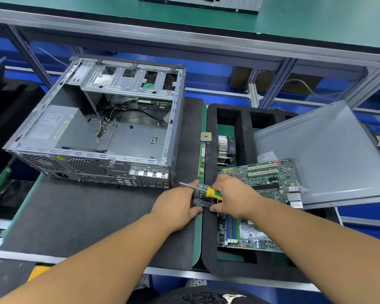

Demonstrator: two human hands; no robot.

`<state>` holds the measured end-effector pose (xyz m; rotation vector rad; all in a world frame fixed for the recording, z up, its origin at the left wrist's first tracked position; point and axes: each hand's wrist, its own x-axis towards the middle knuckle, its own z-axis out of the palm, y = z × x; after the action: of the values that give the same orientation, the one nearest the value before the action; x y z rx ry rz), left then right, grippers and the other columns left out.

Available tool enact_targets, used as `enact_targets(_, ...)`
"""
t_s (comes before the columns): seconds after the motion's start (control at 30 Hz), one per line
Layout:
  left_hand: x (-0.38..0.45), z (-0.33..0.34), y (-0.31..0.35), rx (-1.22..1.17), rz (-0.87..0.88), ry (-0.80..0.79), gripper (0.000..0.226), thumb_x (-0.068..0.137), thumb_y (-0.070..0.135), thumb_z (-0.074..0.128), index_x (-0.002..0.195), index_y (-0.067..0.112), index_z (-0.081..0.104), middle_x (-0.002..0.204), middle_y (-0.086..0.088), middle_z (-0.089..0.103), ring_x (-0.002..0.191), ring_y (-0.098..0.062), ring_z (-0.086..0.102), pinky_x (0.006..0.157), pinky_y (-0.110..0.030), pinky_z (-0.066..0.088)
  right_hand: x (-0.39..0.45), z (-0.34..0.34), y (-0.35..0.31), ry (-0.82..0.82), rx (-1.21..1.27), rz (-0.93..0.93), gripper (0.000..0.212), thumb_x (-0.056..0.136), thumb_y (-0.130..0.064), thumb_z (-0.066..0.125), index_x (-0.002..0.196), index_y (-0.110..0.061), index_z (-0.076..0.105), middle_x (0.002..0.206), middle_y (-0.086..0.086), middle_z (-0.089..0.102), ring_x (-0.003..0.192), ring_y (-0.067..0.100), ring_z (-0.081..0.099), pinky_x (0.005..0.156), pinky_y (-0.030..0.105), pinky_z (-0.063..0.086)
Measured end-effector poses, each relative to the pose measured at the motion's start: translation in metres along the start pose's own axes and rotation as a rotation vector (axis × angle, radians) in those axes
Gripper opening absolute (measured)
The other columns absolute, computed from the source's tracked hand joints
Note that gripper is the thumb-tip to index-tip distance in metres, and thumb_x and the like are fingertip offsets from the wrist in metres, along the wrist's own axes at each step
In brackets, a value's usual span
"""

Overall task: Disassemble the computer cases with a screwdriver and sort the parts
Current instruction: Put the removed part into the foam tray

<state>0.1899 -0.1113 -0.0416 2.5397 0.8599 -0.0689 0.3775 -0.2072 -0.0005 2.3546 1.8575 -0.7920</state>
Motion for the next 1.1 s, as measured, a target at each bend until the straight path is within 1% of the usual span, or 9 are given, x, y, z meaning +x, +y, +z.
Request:
enact_targets(0.17, -0.016, 0.0, -0.001, -0.139, -0.163, 0.081, 0.042, 0.095, 0.047, 0.064, 0.136, 0.037, 0.057, 0.113, 0.009, 0.072, 0.111, -0.019, 0.066, 0.089, -0.033, 0.053, -0.003, 0.008, 0.003, 0.069, 0.126, 0.042, 0.042, 0.077, -0.047, 0.084, 0.109, -0.026, 0.067, 0.104, -0.008, 0.05, 0.092, 0.016, 0.057, 0.082, 0.036, 0.053)
enact_targets(0.23, -0.019, 0.001, 0.002, -0.264, -0.293, 0.1, 0.013, 0.094, 0.043, 0.067, 0.105, 0.036, 0.066, 0.09, 0.014, 0.069, 0.094, -0.015, 0.066, 0.08, -0.031, 0.053, -0.004, 0.011, 0.004, 0.104, 0.203, 0.094, 0.031, 0.079, -0.042, 0.084, 0.097, -0.027, 0.065, 0.094, -0.01, 0.053, 0.077, 0.01, 0.058, 0.064, 0.029, 0.05)
enact_targets(0.3, -0.016, 0.003, 0.007, -0.416, -0.41, 0.076, 0.012, 0.094, 0.037, 0.067, 0.084, 0.032, 0.066, 0.076, 0.014, 0.065, 0.079, -0.013, 0.064, 0.071, -0.031, 0.054, -0.005, 0.014, 0.004, 0.117, 0.254, 0.166, 0.026, 0.081, -0.037, 0.081, 0.08, -0.025, 0.058, 0.08, -0.005, 0.058, 0.06, 0.011, 0.057, 0.051, 0.031, 0.048)
enact_targets(0.33, -0.015, 0.004, 0.01, -0.521, -0.465, 0.066, 0.014, 0.094, 0.033, 0.067, 0.081, 0.03, 0.068, 0.076, 0.013, 0.066, 0.076, -0.012, 0.064, 0.068, -0.029, 0.053, -0.005, 0.016, 0.003, 0.117, 0.264, 0.185, 0.028, 0.082, -0.036, 0.081, 0.078, -0.025, 0.056, 0.077, -0.003, 0.059, 0.058, 0.014, 0.057, 0.052, 0.035, 0.049)
enact_targets(0.47, -0.01, 0.006, 0.015, -0.819, -0.614, 0.094, 0.013, 0.094, 0.025, 0.07, 0.082, 0.024, 0.074, 0.082, 0.007, 0.073, 0.076, -0.009, 0.064, 0.059, -0.022, 0.045, -0.006, 0.018, -0.002, 0.132, 0.211, 0.141, 0.036, 0.079, -0.044, 0.084, 0.096, -0.019, 0.064, 0.1, -0.011, 0.053, 0.087, 0.016, 0.058, 0.072, 0.031, 0.046)
enact_targets(0.6, -0.004, 0.006, 0.016, -0.94, -0.68, 0.085, 0.011, 0.093, 0.021, 0.074, 0.082, 0.021, 0.076, 0.083, 0.003, 0.074, 0.077, -0.012, 0.065, 0.059, -0.022, 0.045, -0.006, 0.021, -0.007, 0.137, 0.193, 0.073, 0.068, 0.078, -0.052, 0.084, 0.131, -0.013, 0.064, 0.141, -0.006, 0.044, 0.119, 0.017, 0.055, 0.103, 0.031, 0.046)
enact_targets(0.77, -0.001, 0.004, 0.02, -0.997, -0.753, 0.05, 0.013, 0.093, 0.022, 0.074, 0.08, 0.022, 0.075, 0.069, 0.004, 0.065, 0.05, -0.009, 0.046, 0.033, -0.011, 0.027, -0.003, 0.026, -0.019, 0.226, 0.215, 0.041, 0.057, 0.074, -0.05, 0.087, 0.117, -0.02, 0.066, 0.133, -0.005, 0.052, 0.114, 0.019, 0.058, 0.097, 0.032, 0.048)
enact_targets(0.93, -0.001, 0.001, 0.019, -1.003, -0.755, 0.018, 0.011, 0.091, 0.022, 0.075, 0.08, 0.023, 0.075, 0.064, 0.006, 0.06, 0.047, -0.007, 0.041, 0.034, -0.013, 0.026, -0.001, 0.026, -0.021, 0.256, 0.258, 0.076, 0.052, 0.071, -0.055, 0.088, 0.105, -0.023, 0.067, 0.113, -0.006, 0.058, 0.1, 0.017, 0.057, 0.087, 0.032, 0.049)
enact_targets(1.1, -0.003, 0.0, 0.019, -1.004, -0.723, 0.011, 0.01, 0.09, 0.021, 0.078, 0.08, 0.022, 0.076, 0.064, 0.007, 0.061, 0.048, -0.005, 0.042, 0.032, -0.013, 0.028, 0.002, 0.025, -0.018, 0.246, 0.298, 0.091, 0.05, 0.069, -0.058, 0.087, 0.099, -0.023, 0.067, 0.103, -0.009, 0.058, 0.091, 0.013, 0.054, 0.074, 0.028, 0.04)
